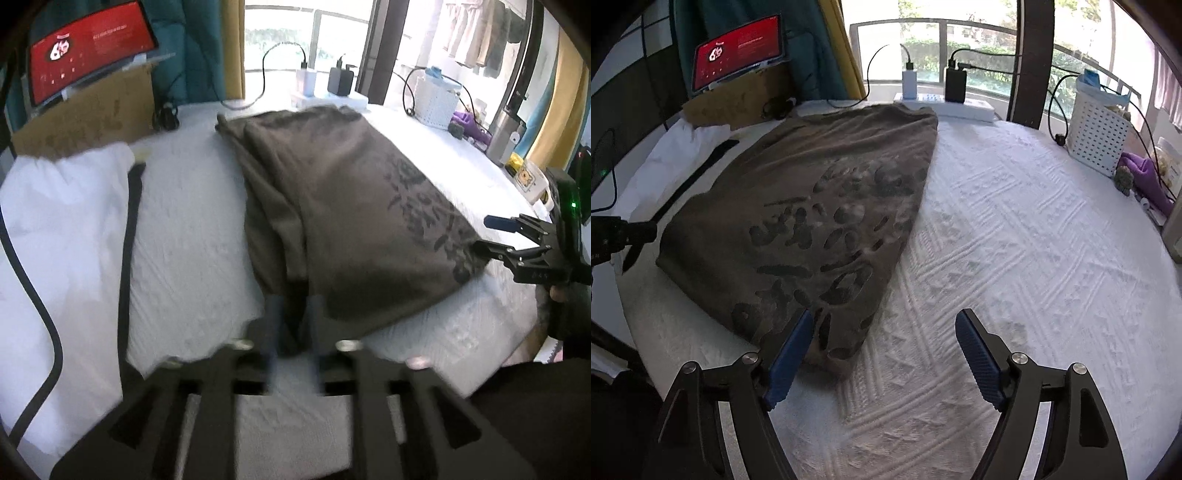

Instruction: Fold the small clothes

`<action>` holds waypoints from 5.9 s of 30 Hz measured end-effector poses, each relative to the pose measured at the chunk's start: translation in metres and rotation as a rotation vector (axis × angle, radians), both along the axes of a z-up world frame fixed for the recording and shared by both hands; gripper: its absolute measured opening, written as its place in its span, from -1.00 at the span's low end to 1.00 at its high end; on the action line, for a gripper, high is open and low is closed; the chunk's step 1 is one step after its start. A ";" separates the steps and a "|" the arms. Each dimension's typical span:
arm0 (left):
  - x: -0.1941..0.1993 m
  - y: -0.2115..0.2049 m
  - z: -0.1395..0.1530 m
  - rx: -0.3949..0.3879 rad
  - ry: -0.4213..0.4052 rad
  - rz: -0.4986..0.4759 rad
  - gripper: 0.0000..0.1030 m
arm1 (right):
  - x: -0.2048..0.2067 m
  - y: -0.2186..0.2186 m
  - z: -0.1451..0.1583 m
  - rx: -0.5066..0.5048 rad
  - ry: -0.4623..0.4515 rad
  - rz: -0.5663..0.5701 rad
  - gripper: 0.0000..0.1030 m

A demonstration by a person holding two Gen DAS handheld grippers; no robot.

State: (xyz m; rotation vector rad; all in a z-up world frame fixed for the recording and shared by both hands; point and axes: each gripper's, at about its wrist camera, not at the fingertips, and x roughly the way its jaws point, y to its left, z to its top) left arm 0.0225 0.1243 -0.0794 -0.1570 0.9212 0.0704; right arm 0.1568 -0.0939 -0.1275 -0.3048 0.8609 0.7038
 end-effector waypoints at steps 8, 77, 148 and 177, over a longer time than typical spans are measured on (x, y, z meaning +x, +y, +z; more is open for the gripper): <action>0.037 -0.002 0.012 -0.033 -0.052 0.009 0.09 | 0.025 -0.006 0.020 0.031 -0.037 -0.019 0.56; 0.236 0.029 -0.033 0.028 -0.062 -0.161 -0.63 | 0.221 0.164 -0.009 0.072 0.059 0.246 -0.64; 0.015 -0.051 0.165 0.091 -0.643 -0.202 -0.66 | -0.060 -0.001 0.233 0.390 -0.542 0.173 -0.76; -0.078 0.032 0.152 0.176 -0.683 -0.007 -0.66 | -0.153 0.095 0.221 0.388 -0.531 0.425 -0.76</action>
